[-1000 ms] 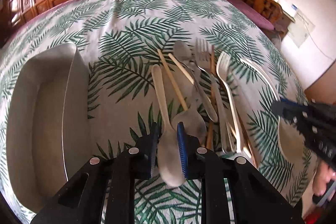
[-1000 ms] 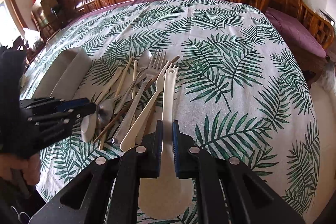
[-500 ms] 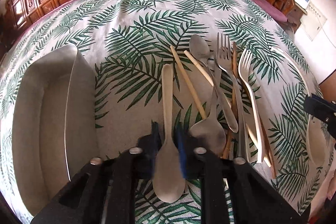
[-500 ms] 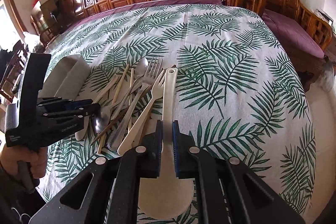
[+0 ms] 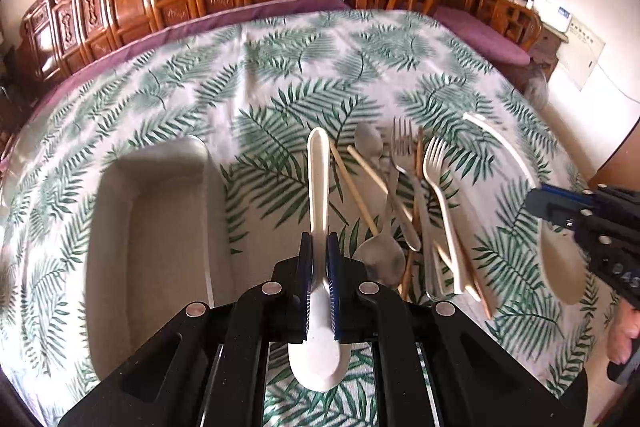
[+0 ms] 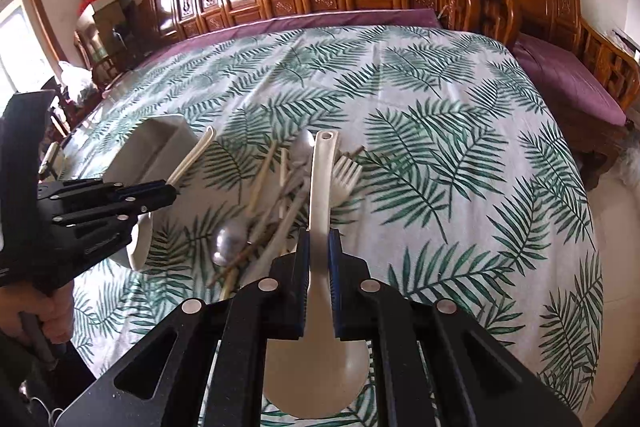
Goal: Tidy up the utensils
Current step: 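Grasp a white plastic spoon with the left tool while the right tool grasps another, then lower the left tool's spoon into the grey tray and open while the right tool does likewise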
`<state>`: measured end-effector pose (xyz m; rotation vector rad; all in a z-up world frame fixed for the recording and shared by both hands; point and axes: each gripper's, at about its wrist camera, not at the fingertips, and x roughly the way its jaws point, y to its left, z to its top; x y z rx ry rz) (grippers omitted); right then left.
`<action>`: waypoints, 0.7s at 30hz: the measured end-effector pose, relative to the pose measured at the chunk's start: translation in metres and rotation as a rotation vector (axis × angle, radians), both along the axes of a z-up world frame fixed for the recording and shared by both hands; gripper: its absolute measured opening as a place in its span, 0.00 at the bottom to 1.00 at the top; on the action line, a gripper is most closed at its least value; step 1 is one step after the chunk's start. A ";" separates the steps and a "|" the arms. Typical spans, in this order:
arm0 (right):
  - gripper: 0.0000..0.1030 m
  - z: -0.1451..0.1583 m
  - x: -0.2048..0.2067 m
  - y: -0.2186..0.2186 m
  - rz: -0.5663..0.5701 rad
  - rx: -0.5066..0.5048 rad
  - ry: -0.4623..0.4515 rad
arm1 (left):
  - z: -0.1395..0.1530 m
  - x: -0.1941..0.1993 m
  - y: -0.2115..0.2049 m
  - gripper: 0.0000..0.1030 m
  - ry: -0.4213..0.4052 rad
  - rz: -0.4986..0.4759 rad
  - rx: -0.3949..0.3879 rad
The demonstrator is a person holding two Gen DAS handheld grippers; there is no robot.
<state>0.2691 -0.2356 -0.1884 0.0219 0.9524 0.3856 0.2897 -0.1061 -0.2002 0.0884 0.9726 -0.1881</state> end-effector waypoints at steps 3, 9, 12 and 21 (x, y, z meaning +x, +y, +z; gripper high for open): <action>0.10 0.006 -0.003 0.005 0.013 0.012 -0.009 | 0.013 -0.006 0.007 0.06 -0.022 -0.001 -0.010; 0.10 0.016 -0.011 0.023 0.047 0.012 -0.027 | 0.030 -0.011 0.032 0.06 -0.048 0.020 -0.020; 0.10 0.018 -0.015 0.034 0.067 0.013 -0.031 | 0.033 -0.013 0.049 0.06 -0.052 0.039 -0.022; 0.10 0.023 -0.016 0.081 0.119 0.022 -0.030 | 0.038 -0.015 0.098 0.06 -0.052 0.074 -0.010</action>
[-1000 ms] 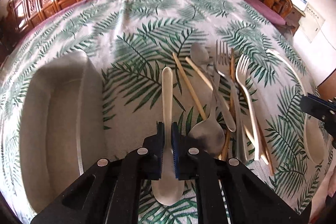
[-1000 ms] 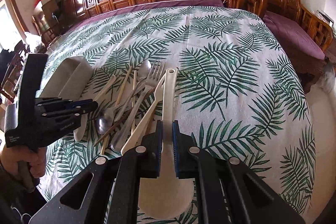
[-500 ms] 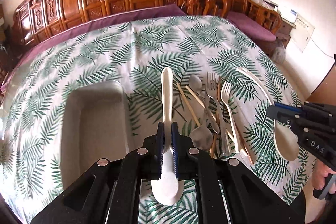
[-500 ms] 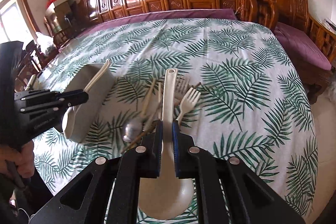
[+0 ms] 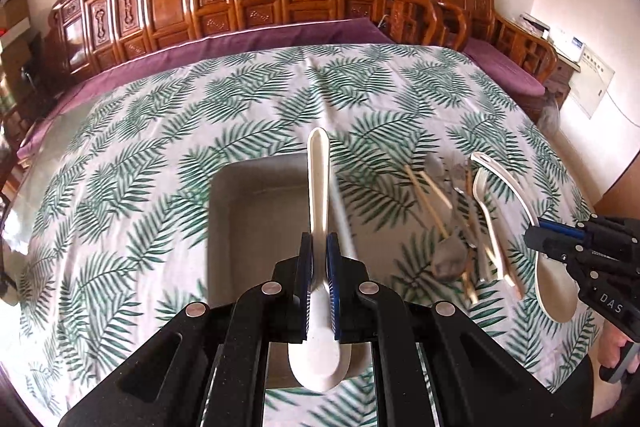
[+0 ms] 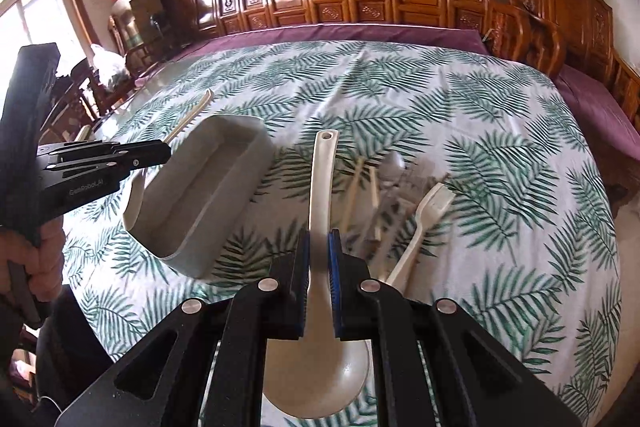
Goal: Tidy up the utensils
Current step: 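Lower the left tool's spoon into the grey tray and open while the right tool does likewise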
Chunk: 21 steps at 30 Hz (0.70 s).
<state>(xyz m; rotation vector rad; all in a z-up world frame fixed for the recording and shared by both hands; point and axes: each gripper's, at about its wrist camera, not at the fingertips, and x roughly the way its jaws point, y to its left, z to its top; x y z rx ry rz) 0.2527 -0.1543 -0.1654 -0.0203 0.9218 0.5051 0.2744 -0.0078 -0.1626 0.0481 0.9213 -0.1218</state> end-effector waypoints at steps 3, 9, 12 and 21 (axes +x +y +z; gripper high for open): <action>0.10 0.003 0.004 0.017 0.015 0.004 -0.002 | -0.003 0.003 0.012 0.06 0.009 0.012 -0.009; 0.10 0.009 0.010 0.049 0.043 0.010 -0.001 | -0.018 0.012 0.031 0.06 0.035 0.031 -0.024; 0.10 0.012 0.013 0.065 0.056 0.011 0.000 | -0.024 0.015 0.037 0.07 0.042 0.038 -0.037; 0.10 0.012 0.020 0.106 0.095 0.007 0.006 | -0.024 0.006 0.057 0.08 0.038 0.044 -0.064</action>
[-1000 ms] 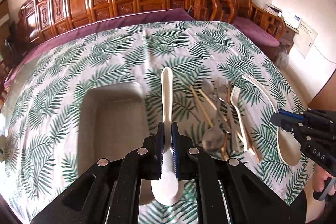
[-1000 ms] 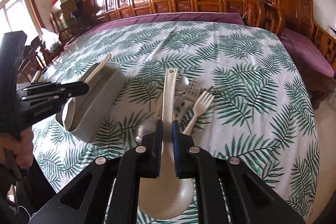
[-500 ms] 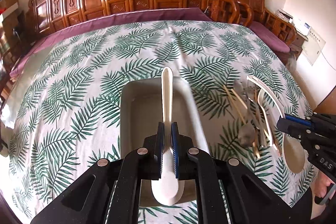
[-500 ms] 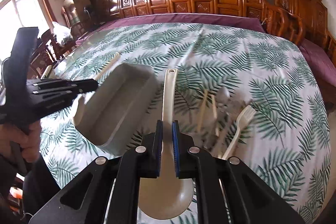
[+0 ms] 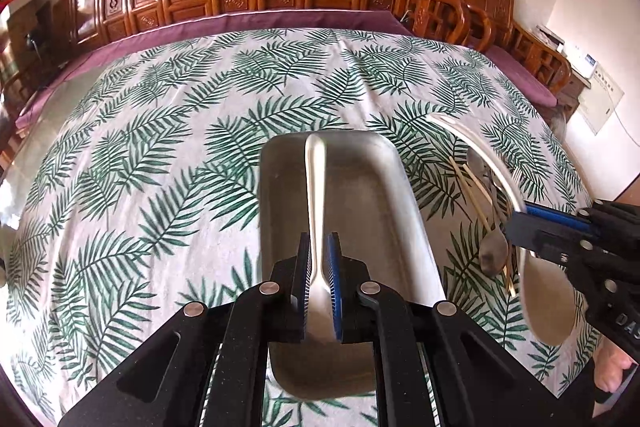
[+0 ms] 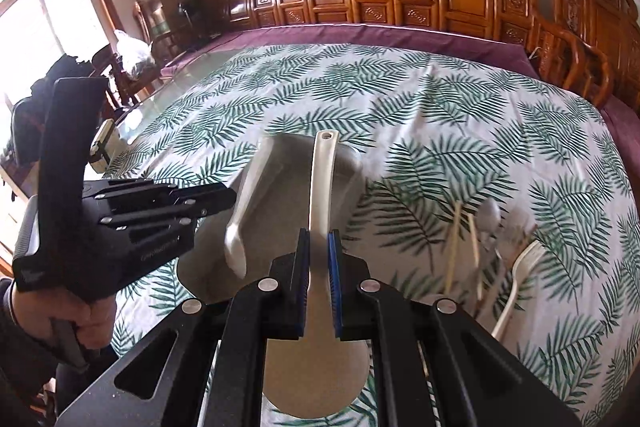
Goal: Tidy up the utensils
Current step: 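Lower the left tool's spoon into the grey tray and open while the right tool does likewise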
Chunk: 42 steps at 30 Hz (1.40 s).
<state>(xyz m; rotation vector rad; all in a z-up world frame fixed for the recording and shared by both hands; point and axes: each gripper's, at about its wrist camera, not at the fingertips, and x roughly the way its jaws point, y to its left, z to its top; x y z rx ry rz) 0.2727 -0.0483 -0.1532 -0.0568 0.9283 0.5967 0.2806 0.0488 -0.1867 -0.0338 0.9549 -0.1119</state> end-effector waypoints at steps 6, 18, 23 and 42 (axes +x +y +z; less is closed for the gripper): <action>0.10 -0.003 0.005 0.023 0.006 0.015 0.007 | 0.014 -0.019 0.018 0.15 -0.039 0.002 0.003; 0.10 -0.031 0.020 0.065 -0.013 0.028 0.066 | 0.038 -0.054 0.049 0.21 -0.118 0.027 0.005; 0.11 -0.041 0.023 0.070 -0.022 0.012 0.074 | 0.039 -0.061 0.052 0.21 -0.135 0.026 0.006; 0.11 -0.011 -0.006 -0.038 -0.068 -0.024 -0.046 | 0.047 -0.072 0.010 0.21 -0.156 -0.066 -0.006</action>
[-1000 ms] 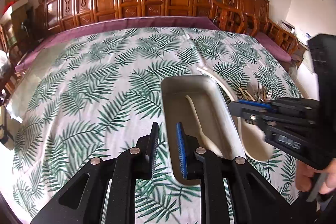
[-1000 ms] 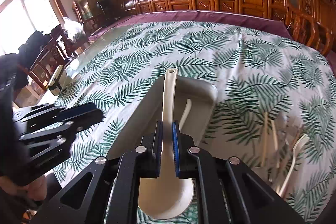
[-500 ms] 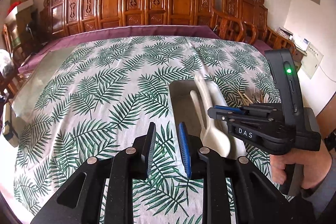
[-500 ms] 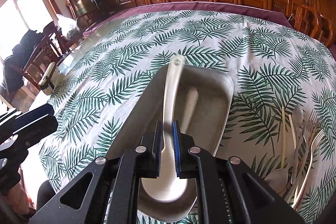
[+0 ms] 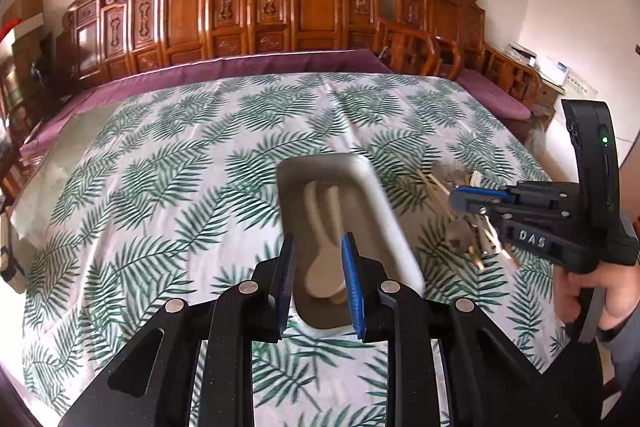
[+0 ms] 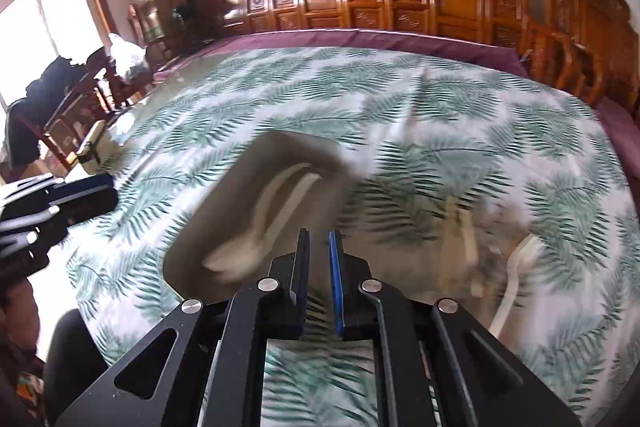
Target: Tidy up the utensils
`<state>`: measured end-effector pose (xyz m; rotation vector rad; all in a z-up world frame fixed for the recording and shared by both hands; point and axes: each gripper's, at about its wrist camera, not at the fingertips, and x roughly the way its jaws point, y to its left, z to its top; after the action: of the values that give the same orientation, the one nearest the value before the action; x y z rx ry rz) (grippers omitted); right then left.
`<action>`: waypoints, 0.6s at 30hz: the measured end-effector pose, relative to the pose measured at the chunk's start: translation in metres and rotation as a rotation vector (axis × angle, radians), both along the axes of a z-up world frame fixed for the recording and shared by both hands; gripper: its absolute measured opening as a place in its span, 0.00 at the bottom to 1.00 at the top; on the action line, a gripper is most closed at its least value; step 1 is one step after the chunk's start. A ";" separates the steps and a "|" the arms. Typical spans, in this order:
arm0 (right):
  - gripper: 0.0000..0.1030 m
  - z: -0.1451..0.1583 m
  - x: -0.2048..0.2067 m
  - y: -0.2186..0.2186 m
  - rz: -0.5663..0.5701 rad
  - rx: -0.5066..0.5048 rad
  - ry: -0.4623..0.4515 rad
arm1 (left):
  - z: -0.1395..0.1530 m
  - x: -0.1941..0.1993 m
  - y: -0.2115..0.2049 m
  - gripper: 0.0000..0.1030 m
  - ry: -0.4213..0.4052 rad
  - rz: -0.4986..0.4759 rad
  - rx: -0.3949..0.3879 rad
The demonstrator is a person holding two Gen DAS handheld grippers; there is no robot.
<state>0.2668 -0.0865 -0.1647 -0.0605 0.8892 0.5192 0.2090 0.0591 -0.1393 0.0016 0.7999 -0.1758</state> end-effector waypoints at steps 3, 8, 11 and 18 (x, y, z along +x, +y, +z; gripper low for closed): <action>0.11 -0.002 0.005 -0.032 -0.051 -0.014 0.003 | 0.001 0.001 -0.016 0.21 0.000 -0.026 -0.004; 0.12 -0.014 0.020 -0.082 -0.139 -0.049 0.037 | 0.001 0.001 -0.040 0.22 -0.002 -0.069 -0.015; 0.20 -0.023 0.030 -0.100 -0.171 -0.055 0.054 | -0.001 0.002 -0.055 0.22 -0.001 -0.090 -0.023; 0.21 -0.065 0.054 -0.121 -0.203 -0.091 0.135 | -0.015 0.002 -0.077 0.28 0.021 -0.110 -0.034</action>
<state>0.3208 -0.2071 -0.2299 -0.0173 1.0385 0.2954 0.2107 -0.0174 -0.1548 0.0120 0.8182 -0.2939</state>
